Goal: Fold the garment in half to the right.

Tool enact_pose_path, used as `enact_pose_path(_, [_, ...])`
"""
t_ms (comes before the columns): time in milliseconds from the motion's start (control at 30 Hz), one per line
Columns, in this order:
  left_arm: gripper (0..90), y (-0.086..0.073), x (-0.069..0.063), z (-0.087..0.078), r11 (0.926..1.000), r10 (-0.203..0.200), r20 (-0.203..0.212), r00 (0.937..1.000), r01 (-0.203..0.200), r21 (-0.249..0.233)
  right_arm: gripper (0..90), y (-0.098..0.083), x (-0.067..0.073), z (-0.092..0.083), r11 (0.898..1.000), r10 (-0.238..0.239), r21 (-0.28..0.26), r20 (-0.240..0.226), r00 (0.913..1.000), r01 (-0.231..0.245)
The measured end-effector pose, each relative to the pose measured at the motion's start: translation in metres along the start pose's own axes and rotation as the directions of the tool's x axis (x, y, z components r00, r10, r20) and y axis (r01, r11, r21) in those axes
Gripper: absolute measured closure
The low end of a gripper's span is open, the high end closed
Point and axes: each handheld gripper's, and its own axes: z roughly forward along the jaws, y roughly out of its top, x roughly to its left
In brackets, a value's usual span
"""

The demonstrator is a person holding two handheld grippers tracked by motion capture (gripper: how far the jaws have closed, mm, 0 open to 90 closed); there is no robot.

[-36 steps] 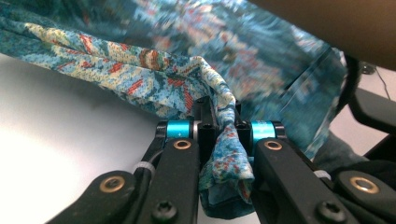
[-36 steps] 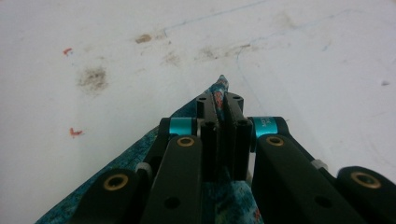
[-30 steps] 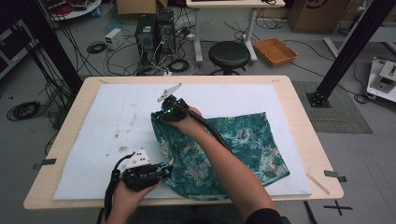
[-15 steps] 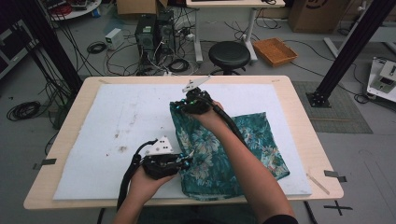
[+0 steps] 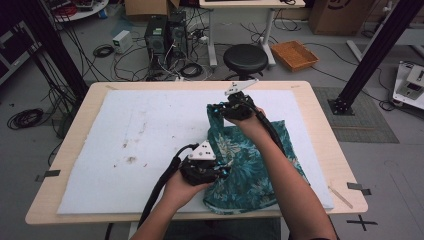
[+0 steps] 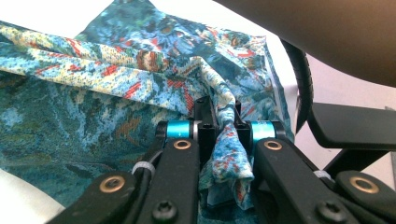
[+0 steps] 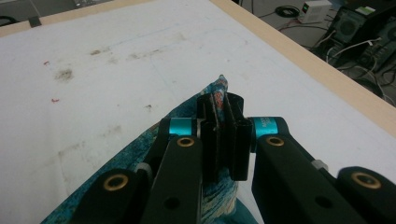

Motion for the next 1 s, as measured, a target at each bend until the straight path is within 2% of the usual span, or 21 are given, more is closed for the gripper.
enact_pose_path(333, [85.4, 0.015, -0.004, 0.035, 0.9991, 0.028, 0.042, 0.9987, -0.029, 0.030, 86.6, -0.018, -0.017, -0.026, 1.000, 0.027, 0.008, 0.046, 0.9986, -0.027])
enact_pose_path(567, [85.5, 0.023, -0.006, 0.055, 0.9988, 0.033, 0.069, 0.9971, -0.035, 0.034, 86.5, -0.032, -0.030, -0.044, 0.998, 0.054, 0.016, 0.087, 0.9947, -0.056])
enact_pose_path(800, [85.5, 0.034, -0.010, 0.078, 0.9970, 0.056, 0.085, 0.9948, -0.060, 0.049, 86.5, -0.040, -0.038, -0.058, 0.997, 0.066, 0.024, 0.111, 0.9917, -0.069])
enact_pose_path(1000, [85.5, 0.040, -0.011, 0.095, 0.9963, 0.059, 0.102, 0.9930, -0.065, 0.056, 86.5, -0.050, -0.046, -0.066, 0.996, 0.083, 0.028, 0.135, 0.9874, -0.087])
